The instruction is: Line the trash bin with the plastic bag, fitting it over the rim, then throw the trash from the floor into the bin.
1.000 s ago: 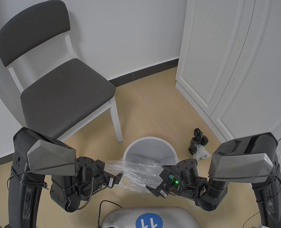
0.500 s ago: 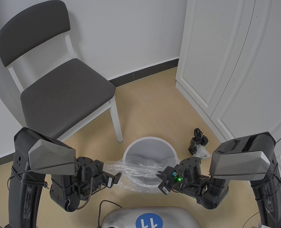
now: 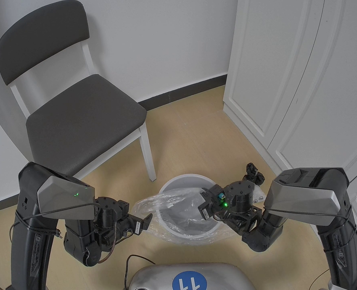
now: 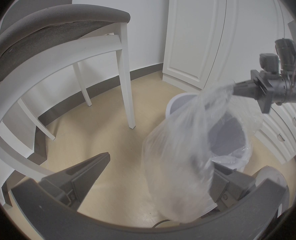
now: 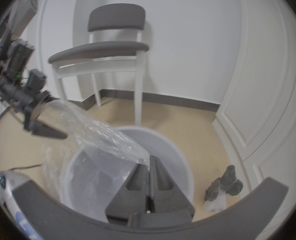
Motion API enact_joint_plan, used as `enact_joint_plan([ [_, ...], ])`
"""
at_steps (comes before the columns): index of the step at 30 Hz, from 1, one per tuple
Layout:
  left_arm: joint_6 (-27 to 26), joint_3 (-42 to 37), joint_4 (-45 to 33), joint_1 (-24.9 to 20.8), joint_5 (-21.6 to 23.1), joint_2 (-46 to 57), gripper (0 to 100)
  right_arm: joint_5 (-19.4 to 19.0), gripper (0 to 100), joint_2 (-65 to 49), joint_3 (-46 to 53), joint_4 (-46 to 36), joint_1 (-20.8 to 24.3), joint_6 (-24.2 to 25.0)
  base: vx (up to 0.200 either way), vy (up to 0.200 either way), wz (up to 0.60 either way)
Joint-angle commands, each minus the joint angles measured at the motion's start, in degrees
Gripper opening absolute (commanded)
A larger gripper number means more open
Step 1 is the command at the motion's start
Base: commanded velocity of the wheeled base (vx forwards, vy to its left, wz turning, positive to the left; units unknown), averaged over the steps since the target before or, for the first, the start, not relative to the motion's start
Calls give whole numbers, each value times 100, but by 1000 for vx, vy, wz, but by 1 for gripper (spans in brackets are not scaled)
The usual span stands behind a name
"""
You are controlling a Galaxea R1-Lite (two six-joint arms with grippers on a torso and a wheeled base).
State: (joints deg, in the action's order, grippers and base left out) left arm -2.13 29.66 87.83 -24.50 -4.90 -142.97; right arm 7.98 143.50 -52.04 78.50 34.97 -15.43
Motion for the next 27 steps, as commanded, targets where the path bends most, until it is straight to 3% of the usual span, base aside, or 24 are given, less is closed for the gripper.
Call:
enact_joint_plan([
  [1,38,40,6,51,15,-11,100,546,0,478,-860,25,-17,128,0,0,0],
  [5,38,-83,15,112,138,-3,100,951,0,785,-1528,34,1,207,0,0,0],
  [7,38,-233,15,148,455,24,100,1276,0,926,-1897,78,71,251,0,0,0],
  [15,29,-206,15,139,499,32,100,1355,0,1216,-2618,157,-26,251,0,0,0],
  [18,29,-206,15,130,499,32,100,1452,0,1638,-3576,280,-17,269,0,0,0],
  [27,29,-215,23,121,499,68,100,1601,0,2235,-5044,298,-17,260,0,0,0],
])
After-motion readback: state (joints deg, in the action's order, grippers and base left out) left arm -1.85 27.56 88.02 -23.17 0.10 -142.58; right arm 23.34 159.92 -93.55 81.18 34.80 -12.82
